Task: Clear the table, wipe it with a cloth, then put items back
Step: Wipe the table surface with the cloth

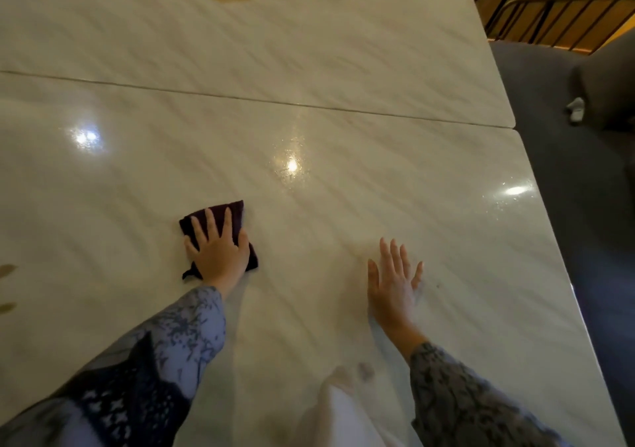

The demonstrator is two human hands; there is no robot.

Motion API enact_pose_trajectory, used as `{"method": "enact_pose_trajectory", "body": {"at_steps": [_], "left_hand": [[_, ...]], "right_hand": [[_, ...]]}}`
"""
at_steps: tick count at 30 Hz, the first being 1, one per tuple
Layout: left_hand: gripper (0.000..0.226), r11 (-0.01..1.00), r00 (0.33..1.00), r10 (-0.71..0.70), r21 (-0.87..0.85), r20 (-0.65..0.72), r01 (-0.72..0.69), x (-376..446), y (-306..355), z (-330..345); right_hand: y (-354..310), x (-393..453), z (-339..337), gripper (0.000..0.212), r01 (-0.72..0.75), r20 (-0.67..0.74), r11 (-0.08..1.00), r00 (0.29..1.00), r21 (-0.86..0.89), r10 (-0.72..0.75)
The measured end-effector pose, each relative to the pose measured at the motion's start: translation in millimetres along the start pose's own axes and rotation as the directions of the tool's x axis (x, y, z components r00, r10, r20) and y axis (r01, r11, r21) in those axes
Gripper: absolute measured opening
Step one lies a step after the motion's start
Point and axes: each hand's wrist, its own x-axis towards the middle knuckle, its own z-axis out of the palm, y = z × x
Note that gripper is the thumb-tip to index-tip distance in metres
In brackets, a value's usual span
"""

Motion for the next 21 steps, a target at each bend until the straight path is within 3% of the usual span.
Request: {"method": "enact_pose_trajectory", "body": {"at_steps": [2,7,14,21], "left_hand": [[0.060,0.999,0.999,0.037,0.010,0.015,-0.038,-8.1,17.3,2.6],[0.061,0.948,0.948,0.312,0.051,0.062,-0.315,-37.6,74.6,15.3],[0.063,0.809,0.798,0.584,-0.027,0.147,-0.587,-110.5,166.5,42.1],[0.063,0.655,0.642,0.752,-0.056,0.151,-0.754,-222.8,221.1,73.0]], "right_hand": [[7.6,-12.6,-3.8,0.061,0.009,-0.028,1.000,1.000,0.014,-0.008],[38.4,-39.4,-12.3,0.056,-0.036,-0.104,0.998,0.994,0.048,0.041],[86.0,-86.8,-25.4,0.055,-0.092,-0.145,0.995,0.985,0.032,0.096],[138.7,-137.6,-48.3,0.054,-0.165,-0.178,0.984,0.969,0.061,0.173]]}}
